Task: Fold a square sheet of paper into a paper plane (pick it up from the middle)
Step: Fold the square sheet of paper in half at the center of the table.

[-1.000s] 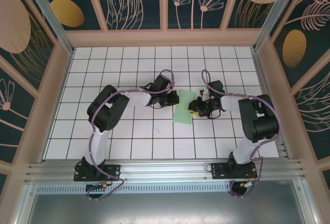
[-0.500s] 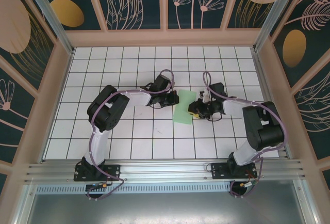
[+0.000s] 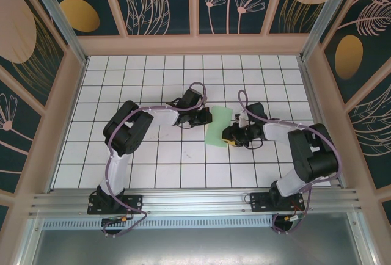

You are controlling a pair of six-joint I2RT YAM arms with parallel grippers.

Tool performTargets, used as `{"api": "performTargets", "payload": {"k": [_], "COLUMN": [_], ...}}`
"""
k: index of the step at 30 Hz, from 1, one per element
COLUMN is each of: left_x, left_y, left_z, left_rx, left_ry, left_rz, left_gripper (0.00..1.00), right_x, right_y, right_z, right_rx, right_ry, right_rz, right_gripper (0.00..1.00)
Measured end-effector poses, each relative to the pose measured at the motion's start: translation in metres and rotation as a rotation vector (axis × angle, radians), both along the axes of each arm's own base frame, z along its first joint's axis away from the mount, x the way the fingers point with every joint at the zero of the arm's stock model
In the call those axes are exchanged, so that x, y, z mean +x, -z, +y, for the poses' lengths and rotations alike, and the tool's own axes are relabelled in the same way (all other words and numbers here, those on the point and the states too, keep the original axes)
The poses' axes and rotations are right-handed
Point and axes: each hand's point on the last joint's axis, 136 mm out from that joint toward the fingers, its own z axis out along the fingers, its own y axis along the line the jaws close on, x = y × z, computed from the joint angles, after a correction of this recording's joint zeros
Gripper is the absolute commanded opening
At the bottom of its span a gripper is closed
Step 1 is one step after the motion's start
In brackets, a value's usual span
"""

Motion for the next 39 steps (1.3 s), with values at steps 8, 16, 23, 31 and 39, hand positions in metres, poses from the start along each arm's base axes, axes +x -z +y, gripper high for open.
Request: {"api": "performTargets", "payload": {"k": [8, 16, 23, 31, 39], "left_x": [0.000, 0.000, 0.000, 0.002, 0.002], "left_y": [0.000, 0.000, -0.003, -0.028, -0.035], "left_z": [0.000, 0.000, -0.001, 0.010, 0.027], "left_rx": [0.000, 0.000, -0.002, 0.034, 0.011], "left_ry": [0.000, 0.000, 0.002, -0.041, -0.101], "left_rz": [0.000, 0.000, -0.003, -0.048, -0.056], "left_gripper": [0.05, 0.05, 0.20, 0.33, 0.38], "right_x": [-0.011, -0.019, 0.018, 0.069, 0.073], "right_y": [0.001, 0.014, -0.019, -0.030, -0.003], "right_z": [0.007, 0.003, -0.009, -0.026, -0.024], "right_rx": [0.000, -0.030, -0.084, -0.248, -0.310], "right_ry": [-0.034, -0.032, 0.043, 0.146, 0.132], "right_rz": [0.004, 0.045, -0.080, -0.193, -0.143], "right_gripper": [0.32, 0.32, 0.33, 0.29, 0.30]}}
